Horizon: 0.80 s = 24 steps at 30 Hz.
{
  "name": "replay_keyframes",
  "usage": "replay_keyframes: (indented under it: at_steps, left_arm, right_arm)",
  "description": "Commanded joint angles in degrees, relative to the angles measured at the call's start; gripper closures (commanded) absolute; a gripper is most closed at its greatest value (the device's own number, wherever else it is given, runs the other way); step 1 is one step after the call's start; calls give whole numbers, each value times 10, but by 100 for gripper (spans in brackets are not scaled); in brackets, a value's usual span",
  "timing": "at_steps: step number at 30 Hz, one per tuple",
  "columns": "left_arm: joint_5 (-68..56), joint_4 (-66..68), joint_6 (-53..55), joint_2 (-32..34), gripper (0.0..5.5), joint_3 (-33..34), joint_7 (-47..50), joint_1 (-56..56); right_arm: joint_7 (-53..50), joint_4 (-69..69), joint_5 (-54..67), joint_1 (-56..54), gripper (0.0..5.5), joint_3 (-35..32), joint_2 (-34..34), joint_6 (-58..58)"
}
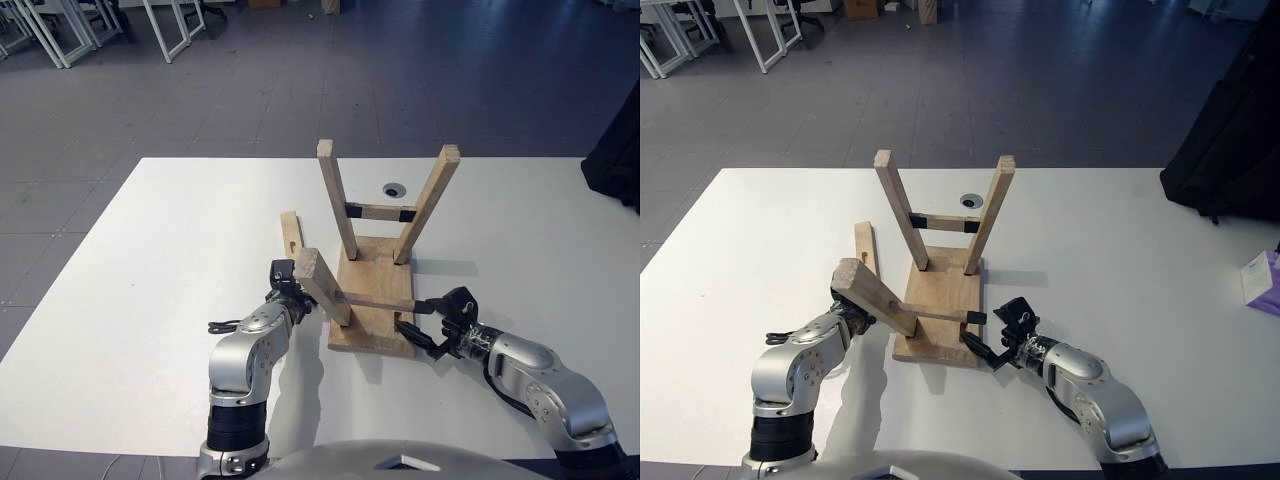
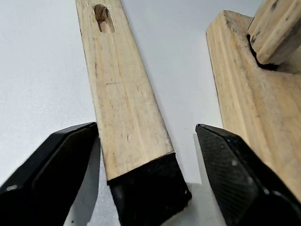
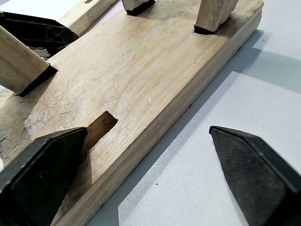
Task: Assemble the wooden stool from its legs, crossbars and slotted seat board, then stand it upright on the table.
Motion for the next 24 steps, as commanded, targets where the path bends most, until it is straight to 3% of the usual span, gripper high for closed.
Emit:
replay_keyframes:
  at_steps: [1,4,9,12,14,16,18,20,24]
  left_arm:
    - [22,67,-22,4,222,21,19,19]
    - [29,81,-44,-3,266,34,30,24]
    - [13,81,-89,-26,343,72,35,43]
    - [-17,63,-150,-24,343,132,24,51]
    - [-82,32,-201,-14,343,190,-20,41]
    - [-249,-28,-221,-2,343,268,-107,20]
    - [-436,-56,-173,68,343,333,-199,-10]
    - [-612,-43,-95,173,343,371,-285,-33]
    - [-752,-1,5,305,343,346,-407,-90]
  right_arm:
    - [-3,-3,4,-1,71,-9,2,18]
    - [6,-29,51,-6,71,-47,2,54]
    - [-2,-20,268,-76,71,-215,27,160]
    - [-24,25,305,-123,71,-268,2,196]
    - [-37,48,362,-162,71,-295,-13,250]
    - [-37,63,436,-208,71,-308,-22,291]
    - [-35,76,517,-261,71,-312,-27,311]
    - [-47,84,582,-311,31,-296,-22,320]
    - [-106,99,691,-402,0,-257,1,289]
